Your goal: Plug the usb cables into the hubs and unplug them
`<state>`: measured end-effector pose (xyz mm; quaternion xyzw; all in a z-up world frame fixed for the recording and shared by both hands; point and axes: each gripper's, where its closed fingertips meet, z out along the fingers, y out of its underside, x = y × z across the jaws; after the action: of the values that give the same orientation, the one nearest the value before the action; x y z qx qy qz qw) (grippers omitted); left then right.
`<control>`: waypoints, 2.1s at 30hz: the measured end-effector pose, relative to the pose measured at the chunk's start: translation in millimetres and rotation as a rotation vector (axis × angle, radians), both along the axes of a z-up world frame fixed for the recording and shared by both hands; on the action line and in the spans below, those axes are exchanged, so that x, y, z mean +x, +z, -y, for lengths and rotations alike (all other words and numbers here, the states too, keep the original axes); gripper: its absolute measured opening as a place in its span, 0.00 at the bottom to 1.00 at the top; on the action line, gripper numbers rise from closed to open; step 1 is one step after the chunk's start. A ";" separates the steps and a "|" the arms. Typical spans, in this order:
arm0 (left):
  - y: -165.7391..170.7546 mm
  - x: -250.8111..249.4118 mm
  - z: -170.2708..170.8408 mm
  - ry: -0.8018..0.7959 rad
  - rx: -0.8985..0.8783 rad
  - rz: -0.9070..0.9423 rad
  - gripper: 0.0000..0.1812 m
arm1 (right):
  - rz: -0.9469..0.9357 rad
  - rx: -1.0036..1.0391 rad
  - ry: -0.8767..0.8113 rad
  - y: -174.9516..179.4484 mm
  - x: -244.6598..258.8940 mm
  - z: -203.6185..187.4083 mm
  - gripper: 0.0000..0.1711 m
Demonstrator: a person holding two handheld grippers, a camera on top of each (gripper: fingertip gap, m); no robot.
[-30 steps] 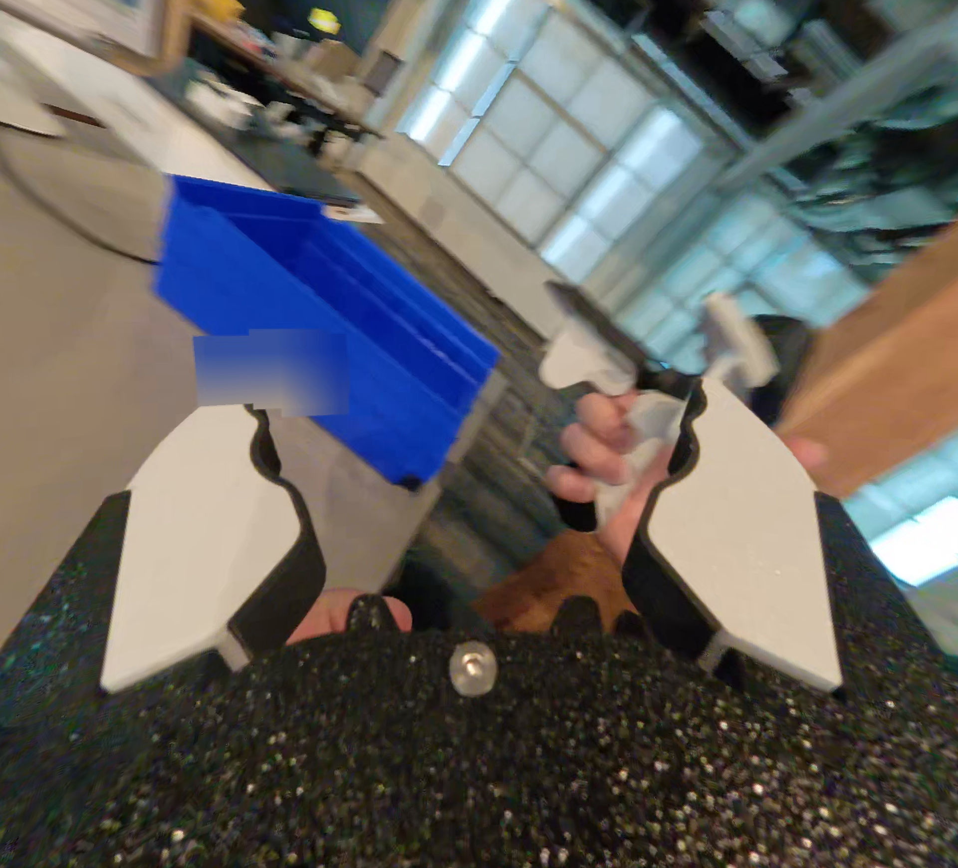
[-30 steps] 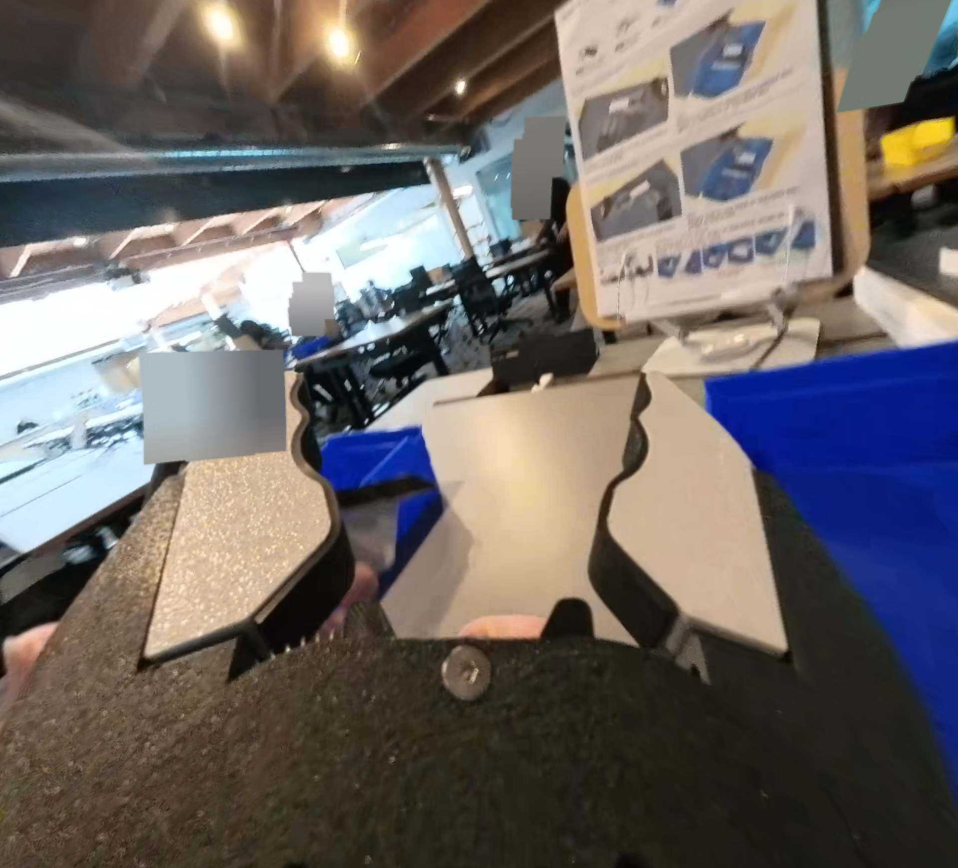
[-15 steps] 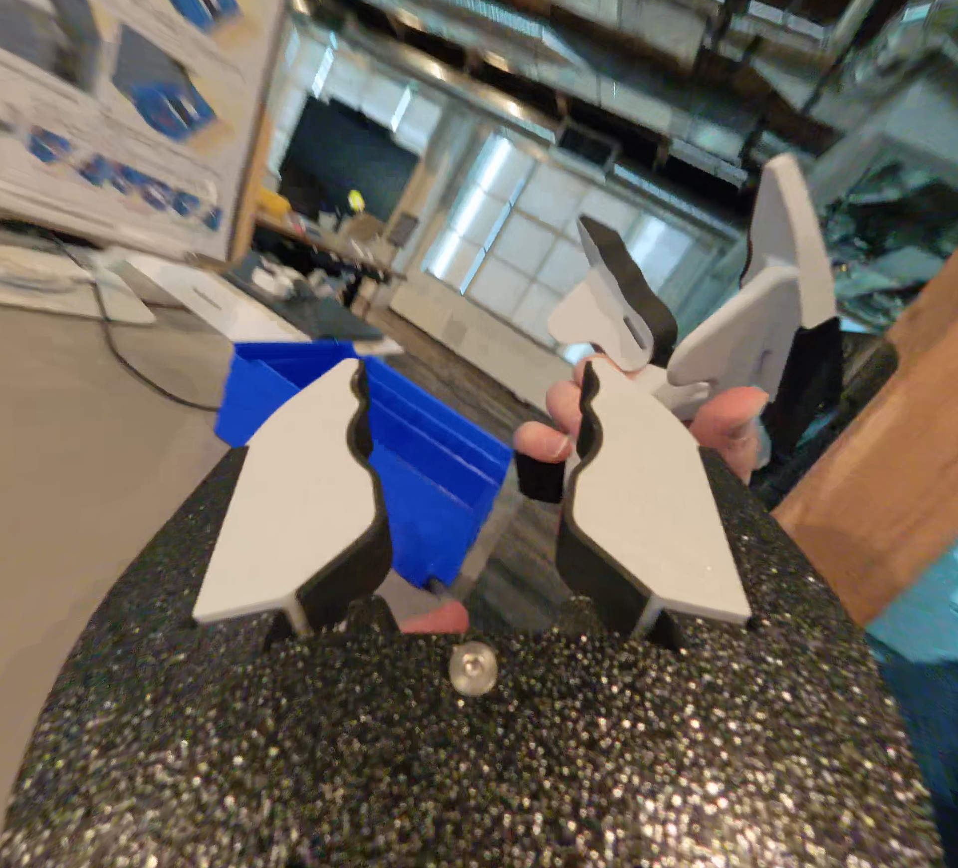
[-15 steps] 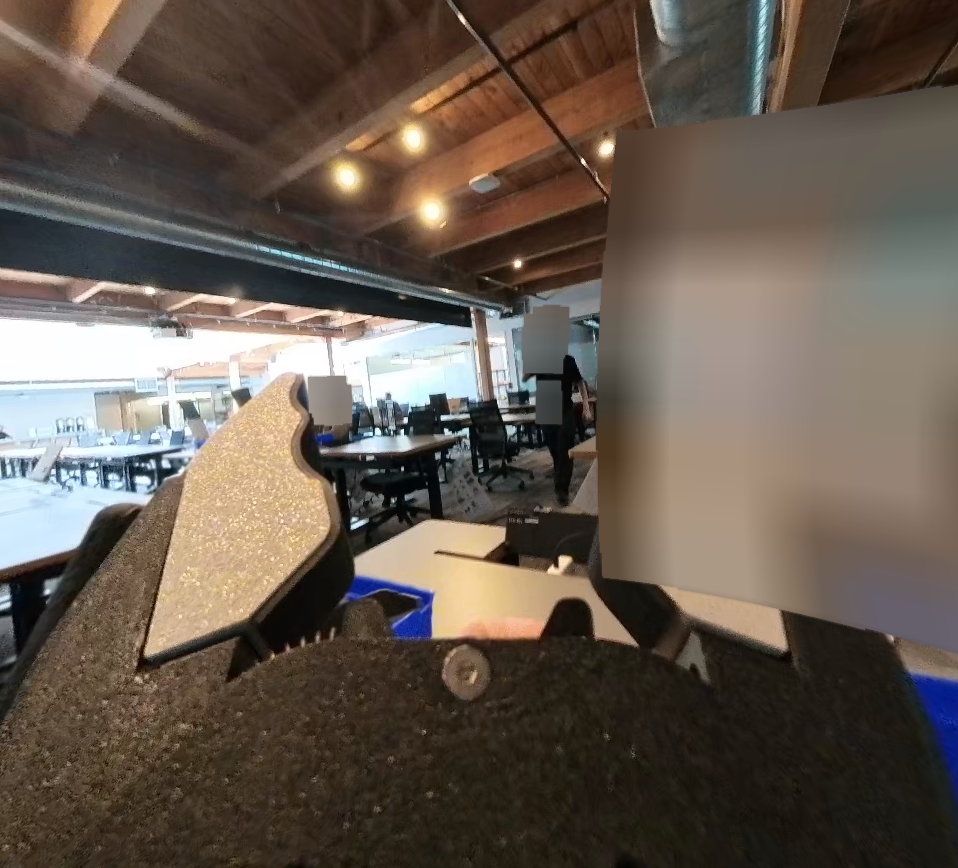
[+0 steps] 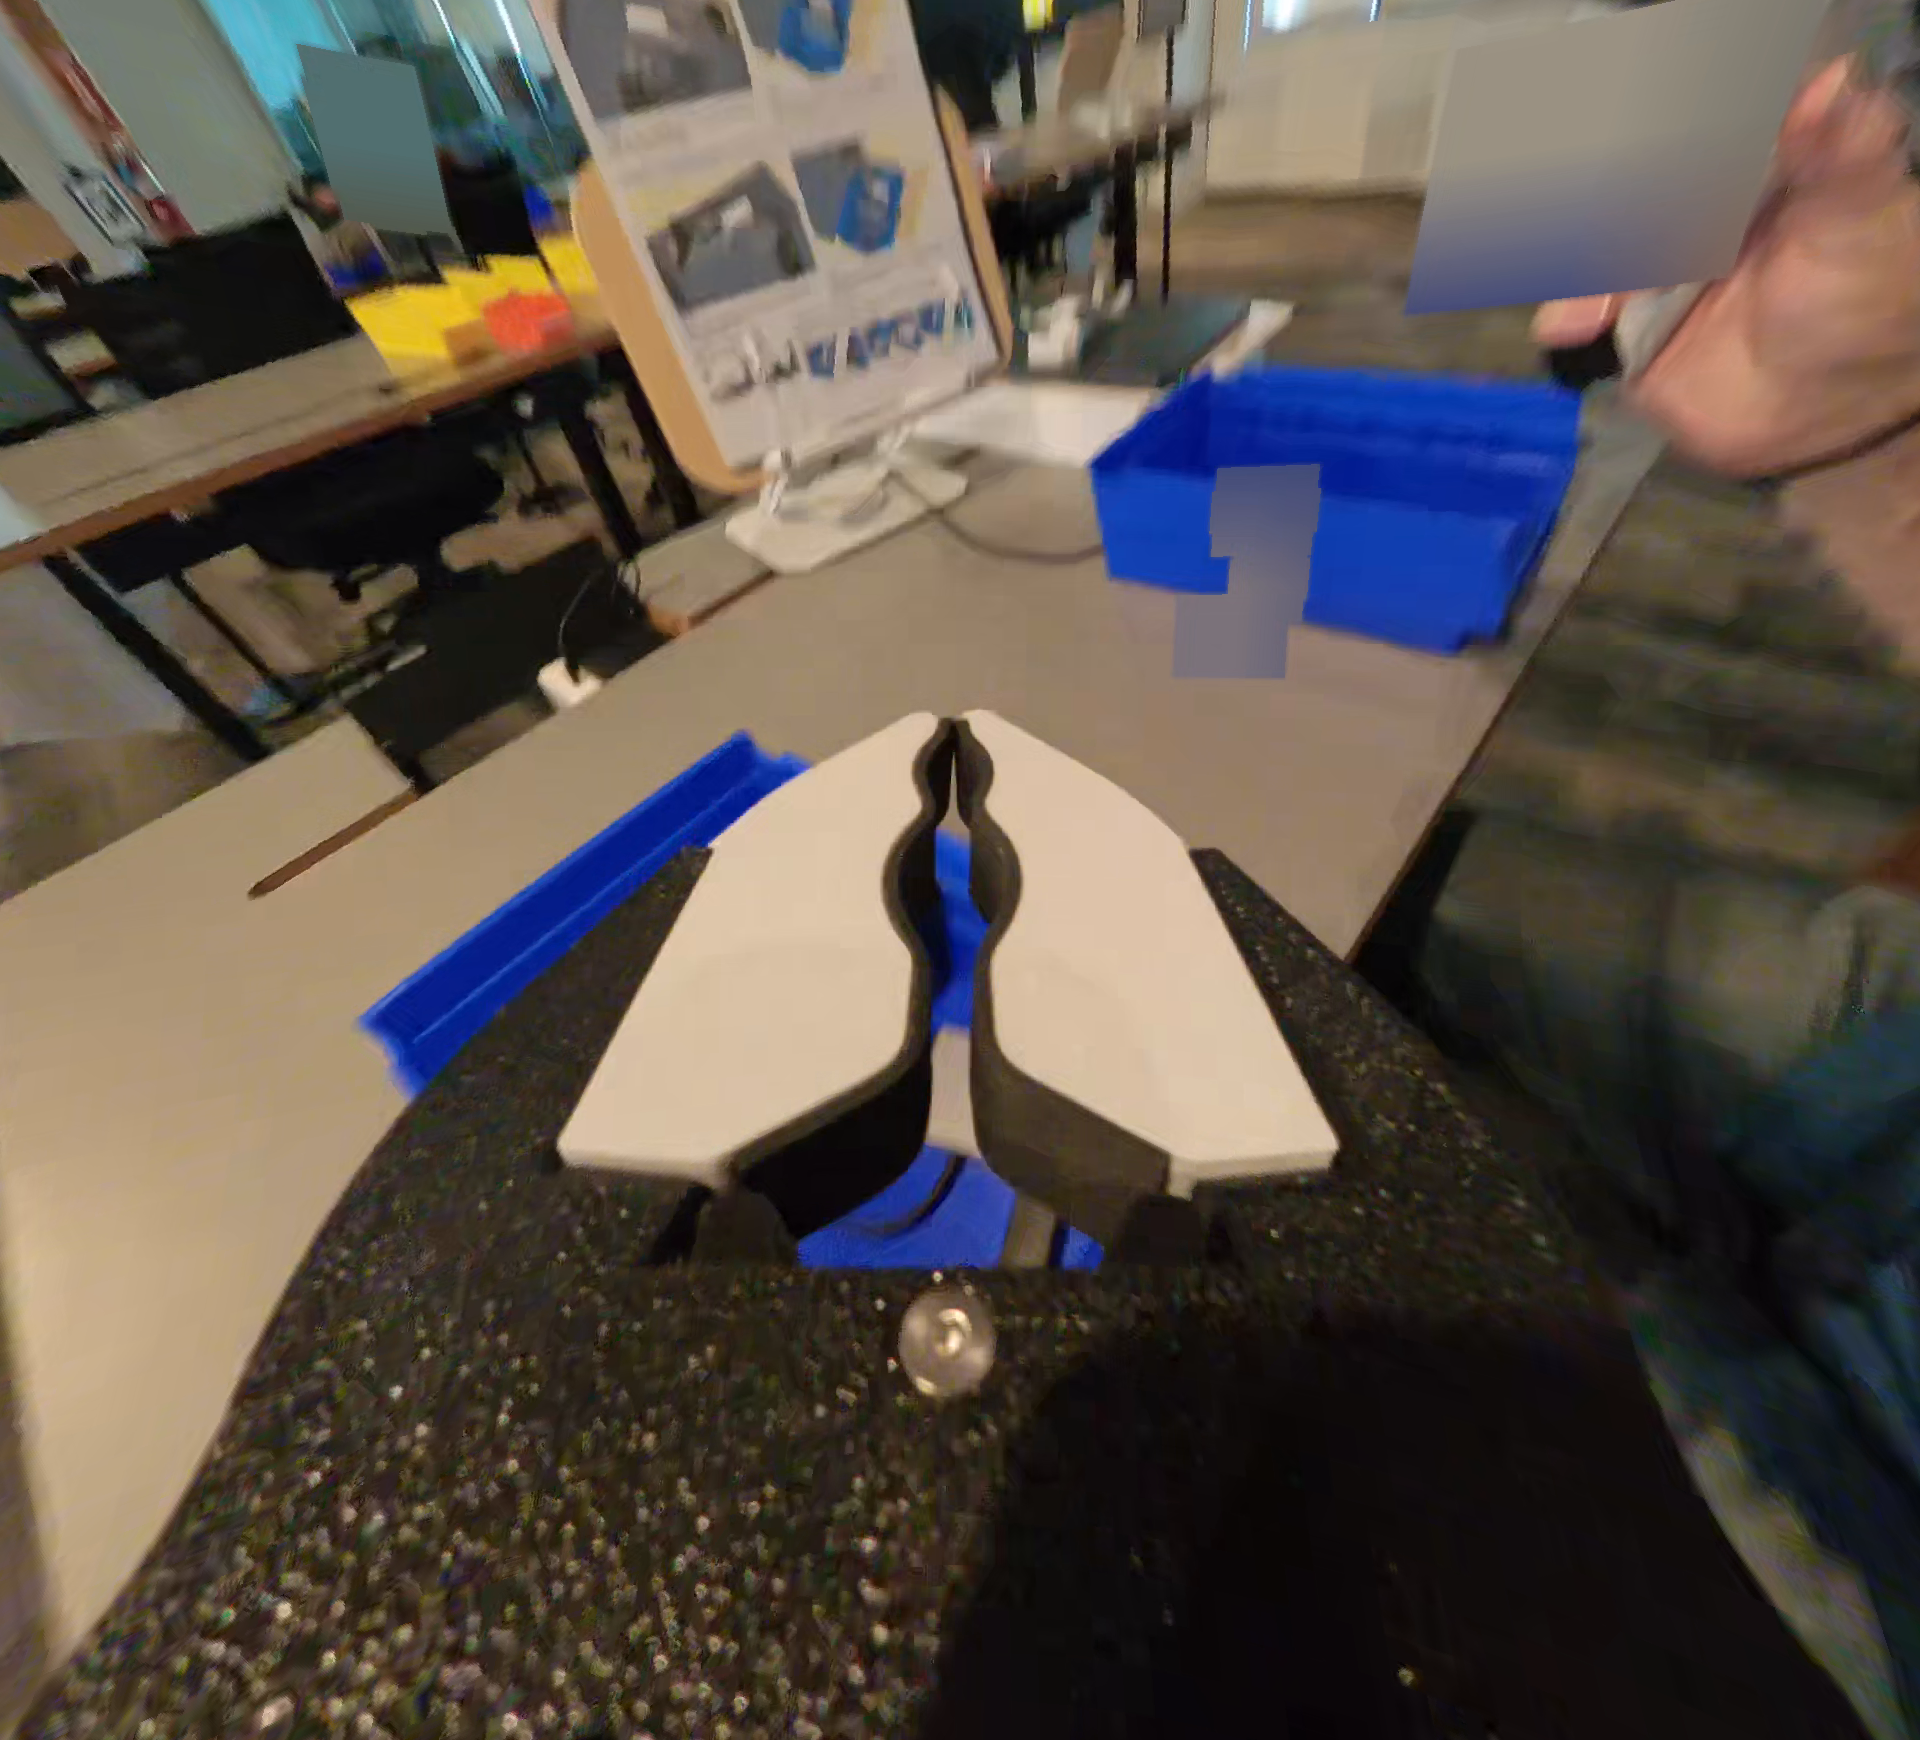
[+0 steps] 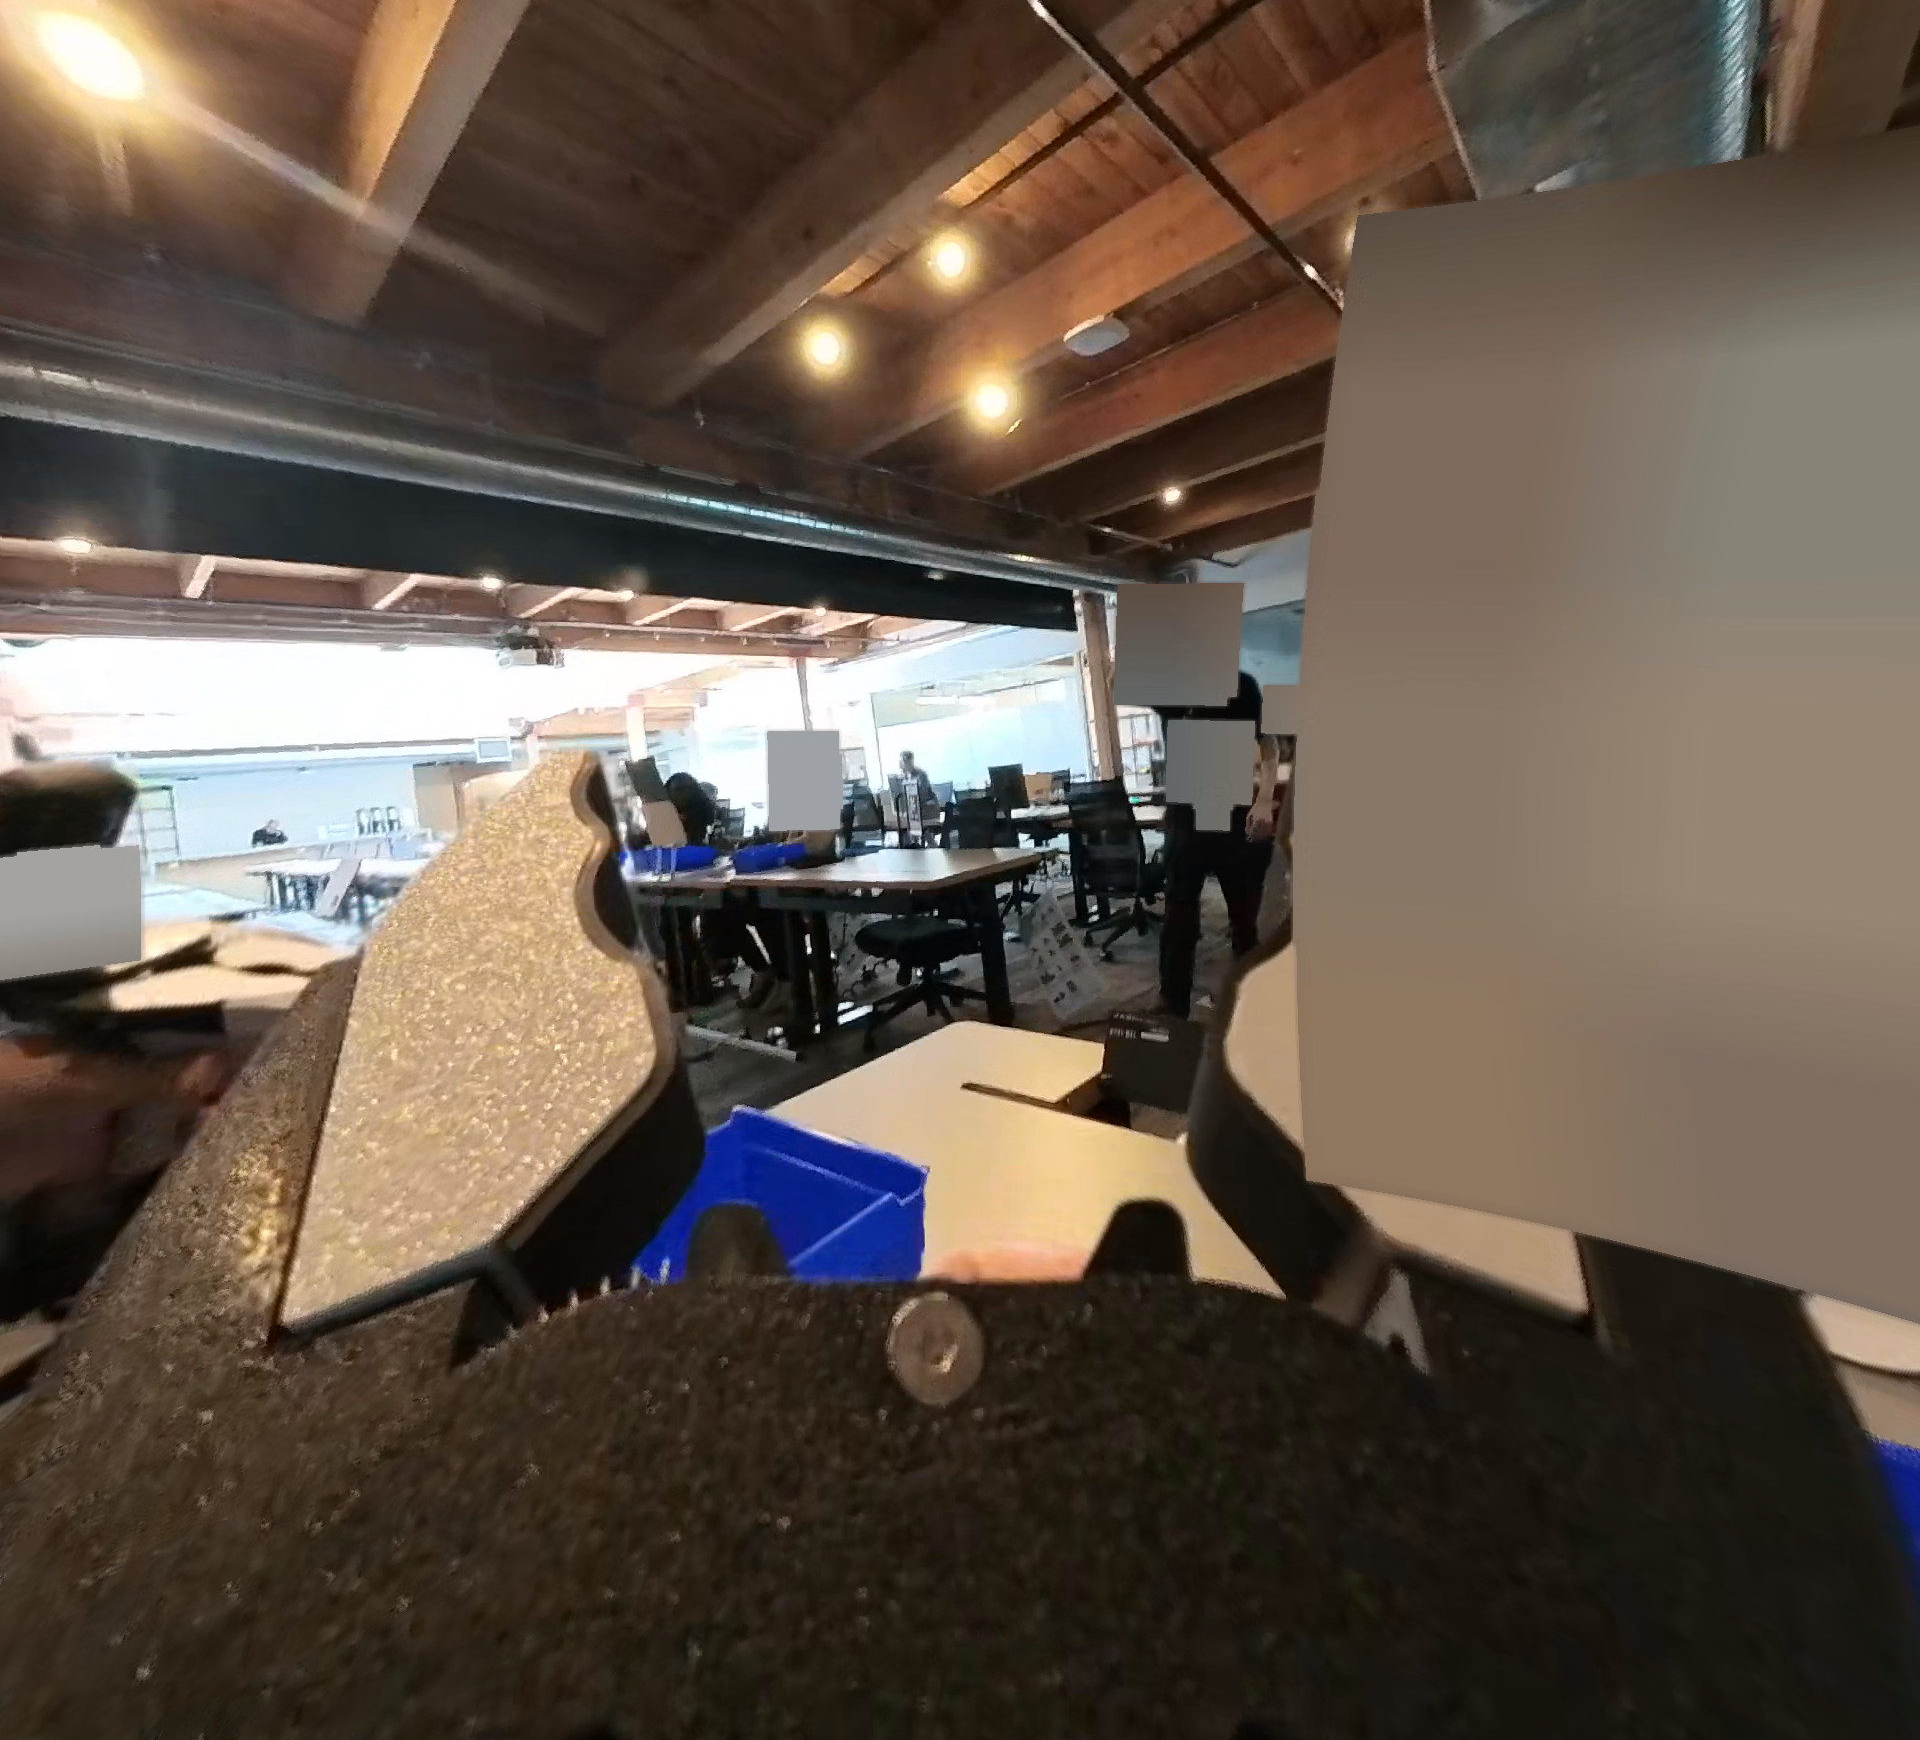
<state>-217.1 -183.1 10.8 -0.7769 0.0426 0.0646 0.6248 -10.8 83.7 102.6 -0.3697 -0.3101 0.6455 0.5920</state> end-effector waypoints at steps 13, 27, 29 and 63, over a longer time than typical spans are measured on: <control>-202.6 -33.3 -27.1 -0.177 -0.972 -0.375 0.27 | 0.163 -0.025 0.056 -47.9 -47.0 -15.6 0.68; -258.3 -59.8 -5.8 -0.226 -1.244 -0.436 0.17 | 0.229 -0.047 0.098 -73.7 -63.6 -22.8 0.65; -263.2 -61.6 -3.4 -0.234 -1.266 -0.444 0.15 | 0.227 -0.043 0.095 -73.1 -63.2 -22.7 0.65; -271.8 -51.4 4.6 -0.252 -1.508 -0.246 0.02 | 0.227 -0.033 0.156 -70.0 -61.8 -7.1 0.56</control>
<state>-268.5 -187.7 -261.0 -0.9688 0.2325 0.0324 -0.0797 -72.6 90.7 32.6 -0.4250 -0.3921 0.6486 0.4950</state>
